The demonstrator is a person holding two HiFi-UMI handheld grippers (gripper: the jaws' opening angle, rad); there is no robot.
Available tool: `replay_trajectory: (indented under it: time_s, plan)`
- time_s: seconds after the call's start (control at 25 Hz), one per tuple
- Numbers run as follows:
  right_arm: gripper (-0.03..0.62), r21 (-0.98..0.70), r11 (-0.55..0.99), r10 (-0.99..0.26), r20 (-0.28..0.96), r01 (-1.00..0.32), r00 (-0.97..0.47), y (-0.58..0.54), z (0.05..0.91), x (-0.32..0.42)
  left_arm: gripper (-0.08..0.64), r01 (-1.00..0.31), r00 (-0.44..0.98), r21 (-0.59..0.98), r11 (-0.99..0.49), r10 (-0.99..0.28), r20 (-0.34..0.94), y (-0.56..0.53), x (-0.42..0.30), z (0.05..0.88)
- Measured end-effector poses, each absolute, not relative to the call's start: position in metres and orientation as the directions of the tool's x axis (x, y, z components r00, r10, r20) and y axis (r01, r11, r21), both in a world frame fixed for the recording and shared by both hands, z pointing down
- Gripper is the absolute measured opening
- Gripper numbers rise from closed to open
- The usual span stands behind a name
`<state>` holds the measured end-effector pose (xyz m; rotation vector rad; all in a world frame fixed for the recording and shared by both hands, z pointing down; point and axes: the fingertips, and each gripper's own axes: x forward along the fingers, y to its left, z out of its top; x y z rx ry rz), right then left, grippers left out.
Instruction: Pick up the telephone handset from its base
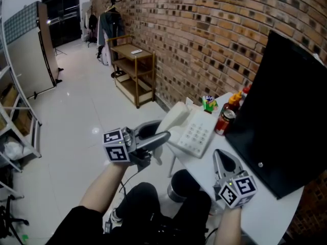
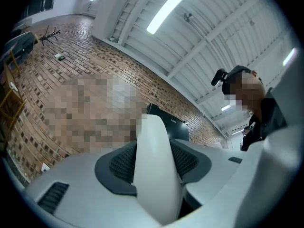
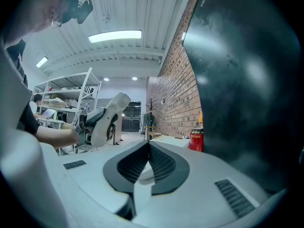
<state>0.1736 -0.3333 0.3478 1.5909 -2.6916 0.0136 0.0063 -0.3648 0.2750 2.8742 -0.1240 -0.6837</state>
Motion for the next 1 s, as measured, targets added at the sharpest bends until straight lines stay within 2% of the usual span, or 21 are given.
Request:
replay_trajectory:
  time_s: [1.0]
  plan:
    - [0.009,-0.021,0.469,-0.882,0.028,-0.883,-0.470,-0.337,0.350,0.182,0.219,0.013,0.861,0.254,-0.967,-0.118,-0.495,-0.368,0.009,0.272]
